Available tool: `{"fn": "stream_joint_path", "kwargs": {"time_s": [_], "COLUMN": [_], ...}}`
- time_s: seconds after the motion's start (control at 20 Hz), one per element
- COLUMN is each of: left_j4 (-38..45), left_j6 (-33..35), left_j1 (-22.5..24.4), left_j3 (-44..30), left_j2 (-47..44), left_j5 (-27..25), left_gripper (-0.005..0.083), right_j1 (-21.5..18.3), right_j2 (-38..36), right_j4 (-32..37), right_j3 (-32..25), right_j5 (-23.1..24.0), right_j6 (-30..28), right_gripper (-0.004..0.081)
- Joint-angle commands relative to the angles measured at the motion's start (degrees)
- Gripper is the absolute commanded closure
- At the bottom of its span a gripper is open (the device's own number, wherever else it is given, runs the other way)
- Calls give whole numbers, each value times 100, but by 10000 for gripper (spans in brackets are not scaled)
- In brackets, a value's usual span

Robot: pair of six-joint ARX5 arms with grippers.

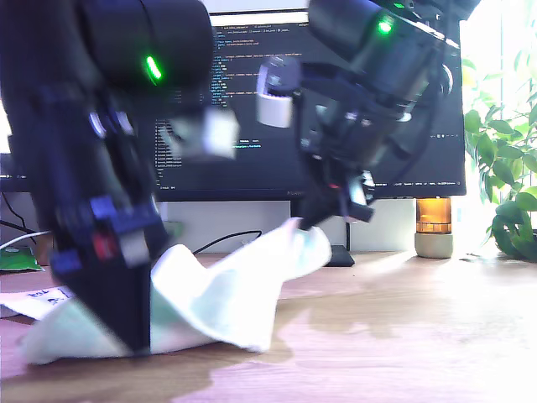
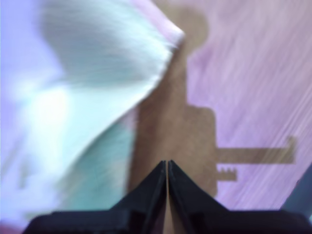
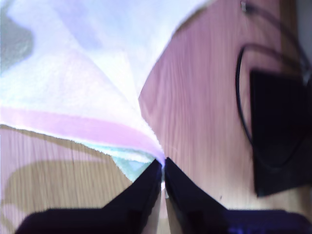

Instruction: Fold the tea towel to a neat square and place it to the right

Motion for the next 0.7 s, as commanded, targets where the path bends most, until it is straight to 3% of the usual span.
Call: {"fn": "stream_joint_path", "kwargs": {"time_s": [0.0, 0.25, 0.45, 0.65], "left_j4": [245, 1064, 1744, 2802], "left_j6": [-57, 549, 531, 260], "left_j1": [79, -96, -389, -1067], "left_j3": [-13, -280, -955, -1812], "left_j2": [-26, -48, -761, -1941], "left_j5": [48, -31, -302, -1300], "left_gripper": [797, 797, 797, 797], "right_j1": [13, 31, 22, 2], "right_j2": [35, 35, 35, 35], "right_j4": [-2, 2, 4, 31], "right_j3": [33, 33, 33, 33], "right_j5": [-52, -192, -192, -251], "right_j6": [144, 179, 219, 236], "right_gripper": [783, 783, 783, 783]}}
